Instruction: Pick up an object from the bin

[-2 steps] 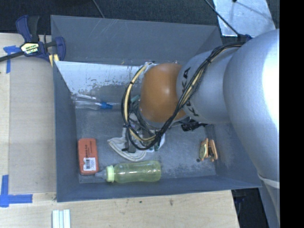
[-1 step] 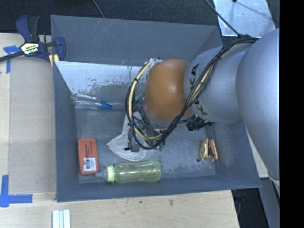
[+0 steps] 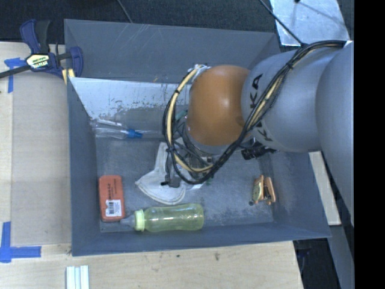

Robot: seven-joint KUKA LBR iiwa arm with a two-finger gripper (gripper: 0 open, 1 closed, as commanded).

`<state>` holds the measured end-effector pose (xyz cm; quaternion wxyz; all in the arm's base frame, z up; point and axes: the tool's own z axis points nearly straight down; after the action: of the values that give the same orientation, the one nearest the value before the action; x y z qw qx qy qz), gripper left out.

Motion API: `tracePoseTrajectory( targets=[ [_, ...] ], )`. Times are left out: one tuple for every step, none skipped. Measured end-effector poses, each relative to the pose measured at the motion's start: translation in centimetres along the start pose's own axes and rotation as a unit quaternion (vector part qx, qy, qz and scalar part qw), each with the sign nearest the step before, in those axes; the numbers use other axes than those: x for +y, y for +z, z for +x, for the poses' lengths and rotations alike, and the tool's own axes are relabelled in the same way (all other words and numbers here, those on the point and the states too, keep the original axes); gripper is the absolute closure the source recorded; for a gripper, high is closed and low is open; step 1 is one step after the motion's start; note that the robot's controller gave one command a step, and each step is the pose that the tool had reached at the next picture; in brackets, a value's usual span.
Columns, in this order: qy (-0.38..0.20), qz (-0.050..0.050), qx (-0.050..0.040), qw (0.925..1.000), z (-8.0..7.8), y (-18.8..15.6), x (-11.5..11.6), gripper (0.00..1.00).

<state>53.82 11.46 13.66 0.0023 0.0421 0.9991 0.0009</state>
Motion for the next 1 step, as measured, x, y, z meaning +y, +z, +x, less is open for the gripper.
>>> tracePoseTrajectory(
  targets=[
    [-0.006, 0.001, 0.002, 1.0, 3.79, 0.23, 1.04, 0.0]
  ],
)
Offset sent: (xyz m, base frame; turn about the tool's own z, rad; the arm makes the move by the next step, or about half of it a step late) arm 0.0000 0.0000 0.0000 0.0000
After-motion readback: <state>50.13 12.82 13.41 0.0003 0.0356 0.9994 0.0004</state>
